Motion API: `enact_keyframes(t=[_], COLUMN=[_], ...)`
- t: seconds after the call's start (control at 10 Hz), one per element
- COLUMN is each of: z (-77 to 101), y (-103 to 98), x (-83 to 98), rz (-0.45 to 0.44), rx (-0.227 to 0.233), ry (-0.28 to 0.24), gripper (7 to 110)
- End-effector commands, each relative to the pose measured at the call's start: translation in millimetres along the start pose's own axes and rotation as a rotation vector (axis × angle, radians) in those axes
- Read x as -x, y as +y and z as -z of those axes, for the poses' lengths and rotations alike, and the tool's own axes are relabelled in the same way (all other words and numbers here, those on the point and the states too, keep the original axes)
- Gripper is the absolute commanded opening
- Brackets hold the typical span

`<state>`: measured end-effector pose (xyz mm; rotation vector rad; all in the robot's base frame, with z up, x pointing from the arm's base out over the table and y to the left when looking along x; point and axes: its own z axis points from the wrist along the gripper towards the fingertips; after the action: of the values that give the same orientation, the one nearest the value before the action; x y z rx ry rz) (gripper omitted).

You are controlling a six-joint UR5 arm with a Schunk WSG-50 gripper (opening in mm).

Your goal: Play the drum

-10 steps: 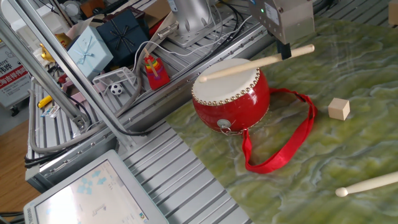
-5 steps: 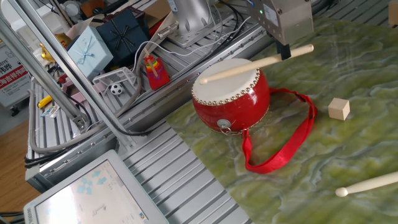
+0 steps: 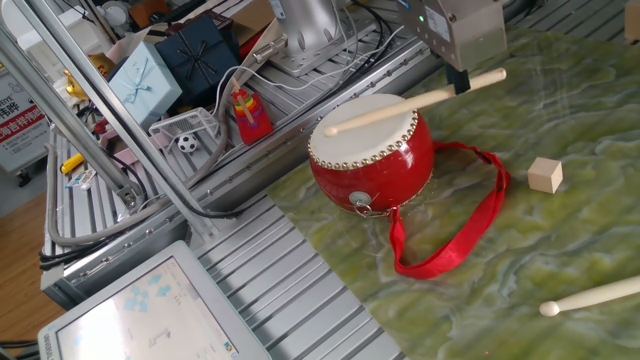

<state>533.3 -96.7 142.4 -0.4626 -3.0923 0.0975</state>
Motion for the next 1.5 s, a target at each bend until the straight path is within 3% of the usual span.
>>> enact_keyframes(t=[0.0, 0.2, 0.3, 0.4, 0.5, 0.6, 0.7, 0.8, 1.0, 1.1, 1.2, 1.4], z=[1.2, 1.9, 2.4, 3.5, 6.8, 9.7, 9.3, 6.1, 4.3, 4.4, 2.5, 4.2], y=[4.2, 12.4, 20.7, 33.5, 52.8, 64.5, 62.6, 48.4, 38.0, 23.6, -7.0, -31.7], x=[8.3, 16.7, 15.2, 8.7, 0.6, 2.1, 6.3, 9.6, 11.7, 17.5, 30.4, 42.6], rz=[0.021, 0.009, 0.055, 0.150, 0.192, 0.204, 0.189, 0.181, 0.153, 0.106, 0.073, 0.070], rx=[0.020, 0.052, 0.085, 0.135, 0.215, 0.263, 0.254, 0.194, 0.152, 0.112, 0.036, 0.042], ry=[-0.032, -0.066, -0.062, -0.044, -0.022, -0.035, -0.049, -0.055, -0.058, -0.053, -0.049, -0.042], gripper=[7, 7, 7, 7, 7, 7, 7, 7, 7, 7, 7, 7])
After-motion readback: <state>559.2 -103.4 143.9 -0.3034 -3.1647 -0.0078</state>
